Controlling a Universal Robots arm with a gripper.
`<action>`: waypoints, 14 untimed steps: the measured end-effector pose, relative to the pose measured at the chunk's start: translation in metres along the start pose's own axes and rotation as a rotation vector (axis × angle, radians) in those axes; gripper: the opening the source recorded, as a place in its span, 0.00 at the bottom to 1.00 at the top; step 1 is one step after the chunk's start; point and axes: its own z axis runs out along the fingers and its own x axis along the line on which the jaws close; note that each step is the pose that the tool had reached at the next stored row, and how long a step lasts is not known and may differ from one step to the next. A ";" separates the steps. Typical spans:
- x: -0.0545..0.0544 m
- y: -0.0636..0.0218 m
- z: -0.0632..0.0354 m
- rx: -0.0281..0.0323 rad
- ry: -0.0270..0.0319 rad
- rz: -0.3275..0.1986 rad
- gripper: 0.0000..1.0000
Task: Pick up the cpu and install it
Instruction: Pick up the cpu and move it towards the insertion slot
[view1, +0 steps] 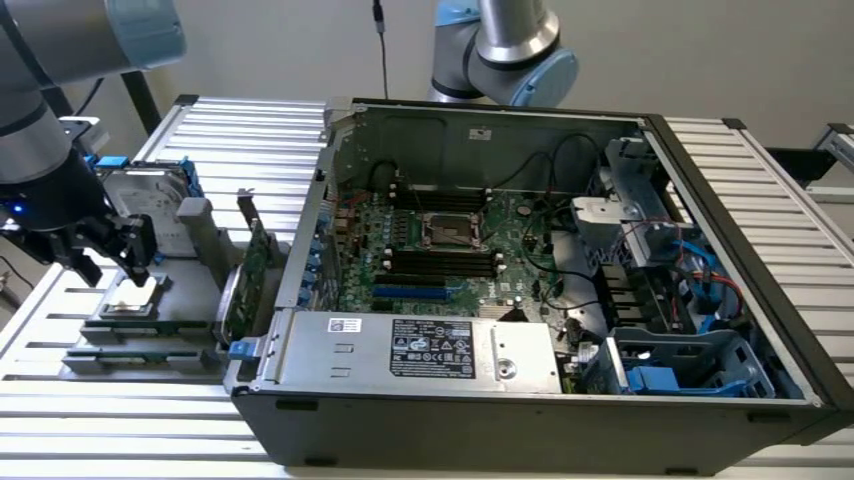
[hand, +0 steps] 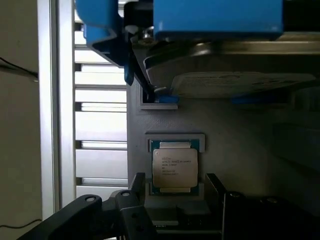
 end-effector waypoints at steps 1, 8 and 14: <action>0.000 0.0000 0.0002 0.0000 0.0000 0.000 0.61; 0.000 -0.0001 0.0086 -0.0001 -0.0001 0.000 0.73; 0.000 -0.0001 0.0155 -0.0031 -0.0012 0.000 0.73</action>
